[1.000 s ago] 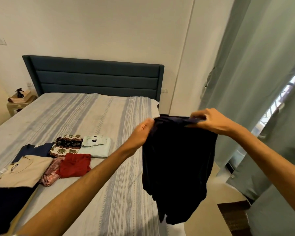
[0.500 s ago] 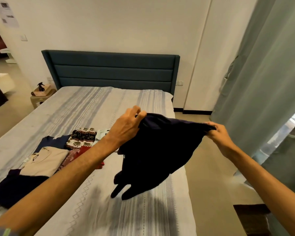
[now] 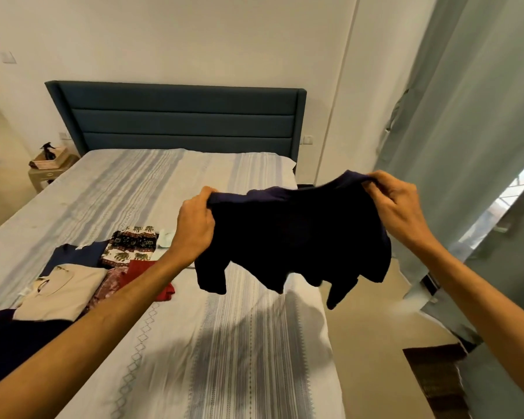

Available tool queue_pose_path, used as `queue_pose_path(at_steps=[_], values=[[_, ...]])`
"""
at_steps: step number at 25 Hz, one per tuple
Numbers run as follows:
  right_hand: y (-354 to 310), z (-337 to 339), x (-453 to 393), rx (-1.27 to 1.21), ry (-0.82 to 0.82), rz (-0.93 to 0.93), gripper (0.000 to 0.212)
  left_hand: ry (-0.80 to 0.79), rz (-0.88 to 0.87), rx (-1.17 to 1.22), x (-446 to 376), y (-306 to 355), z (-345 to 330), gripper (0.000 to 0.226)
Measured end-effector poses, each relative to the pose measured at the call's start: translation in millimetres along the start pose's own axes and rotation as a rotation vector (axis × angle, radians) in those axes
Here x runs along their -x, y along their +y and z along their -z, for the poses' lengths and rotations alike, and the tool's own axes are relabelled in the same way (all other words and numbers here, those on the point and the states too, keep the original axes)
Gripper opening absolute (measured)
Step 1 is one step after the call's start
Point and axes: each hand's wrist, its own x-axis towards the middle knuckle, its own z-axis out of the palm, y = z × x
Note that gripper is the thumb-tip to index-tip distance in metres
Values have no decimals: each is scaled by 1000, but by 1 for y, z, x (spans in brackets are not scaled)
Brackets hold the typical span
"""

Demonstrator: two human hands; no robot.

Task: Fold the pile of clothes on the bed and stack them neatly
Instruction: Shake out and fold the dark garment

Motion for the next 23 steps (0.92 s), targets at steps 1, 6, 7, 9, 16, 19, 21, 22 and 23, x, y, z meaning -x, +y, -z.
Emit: queue_pose_path(at_steps=[1,6,7,9,16,19,21,22,23], values=[[-1,5,-1,4,-17,-46,22,-4,99,27,-4,4,1,34],[-28,36,14,-251,-608,-281,11,-56,394,288,-28,25,16,24],[-27,40,20,-184,-766,-328,17,-26,237,204,-29,25,23,20],[-7,40,39,135,-974,-400,19,-69,-226,-86,-28,17,40,17],[30,10,166,-487,-737,-830,63,-299,-601,-373,0,-22,71,31],[5,-16,196,-542,-778,-793,66,-192,-457,-396,15,-45,86,19],[-4,-30,196,-255,-816,-605,54,-123,-406,-430,20,-53,99,12],[-6,-37,195,-70,-807,-512,46,-95,-396,-440,22,-56,105,12],[-7,-44,193,142,-789,-425,37,-79,-376,-432,25,-58,110,14]])
